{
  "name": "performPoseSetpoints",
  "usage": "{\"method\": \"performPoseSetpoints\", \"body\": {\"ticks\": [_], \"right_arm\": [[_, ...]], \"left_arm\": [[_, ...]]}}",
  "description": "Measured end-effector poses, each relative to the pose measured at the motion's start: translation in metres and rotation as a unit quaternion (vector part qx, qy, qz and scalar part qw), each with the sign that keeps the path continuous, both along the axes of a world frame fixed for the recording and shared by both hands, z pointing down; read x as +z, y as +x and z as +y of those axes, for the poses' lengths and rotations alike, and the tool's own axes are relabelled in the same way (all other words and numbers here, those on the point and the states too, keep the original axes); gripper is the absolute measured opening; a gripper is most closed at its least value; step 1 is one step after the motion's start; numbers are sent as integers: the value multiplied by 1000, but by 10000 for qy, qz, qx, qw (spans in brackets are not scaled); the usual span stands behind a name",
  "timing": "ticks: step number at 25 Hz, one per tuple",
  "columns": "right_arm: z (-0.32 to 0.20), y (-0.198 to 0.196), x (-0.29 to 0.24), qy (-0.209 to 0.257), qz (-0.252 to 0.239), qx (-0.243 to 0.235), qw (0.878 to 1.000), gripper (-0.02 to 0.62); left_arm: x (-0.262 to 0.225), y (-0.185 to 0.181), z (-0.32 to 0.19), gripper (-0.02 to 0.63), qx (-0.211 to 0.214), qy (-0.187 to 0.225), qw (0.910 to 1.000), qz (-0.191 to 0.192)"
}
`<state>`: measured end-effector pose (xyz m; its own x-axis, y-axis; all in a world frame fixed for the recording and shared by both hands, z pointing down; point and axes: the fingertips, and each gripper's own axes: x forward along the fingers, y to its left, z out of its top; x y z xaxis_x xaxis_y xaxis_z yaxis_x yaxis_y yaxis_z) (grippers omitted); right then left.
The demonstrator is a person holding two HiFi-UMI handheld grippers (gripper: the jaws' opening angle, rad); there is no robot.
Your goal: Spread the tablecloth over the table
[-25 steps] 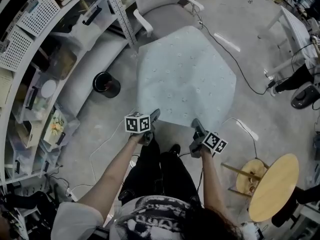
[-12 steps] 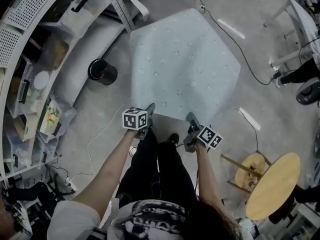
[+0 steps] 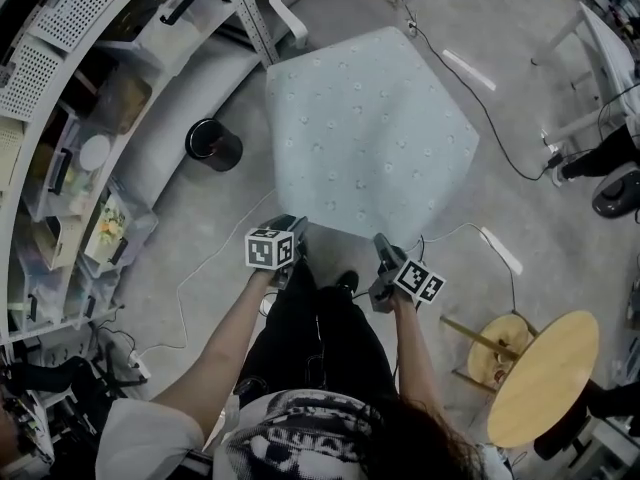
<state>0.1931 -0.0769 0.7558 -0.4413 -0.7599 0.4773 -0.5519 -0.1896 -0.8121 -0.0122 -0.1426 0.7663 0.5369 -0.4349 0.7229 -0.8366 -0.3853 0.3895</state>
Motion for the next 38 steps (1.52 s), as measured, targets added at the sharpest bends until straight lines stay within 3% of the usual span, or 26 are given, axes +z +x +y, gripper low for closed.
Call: {"method": "performPoseSetpoints", "body": {"ticks": [9,18,23,29,38], "right_arm": [[36,-2,-27,108,250,-361,9990,87],[24,-9,-81,746,499,-580,9943,86],[12,-42,-116,1215,774,-989,9846,86],[17,-87,-150,1630,922,-1232,9745,86],[52,-157,-188,1958,1111,-1236,9665,86]], "left_arm": [[-47,-7,43,127,125,376,9992,-33],[-102,11,46,127,486,870,9949,164],[-138,12,43,122,646,1161,9903,413],[-173,3,52,117,1191,1712,9774,359],[-205,-58,91,117,1302,1981,9694,643]]}}
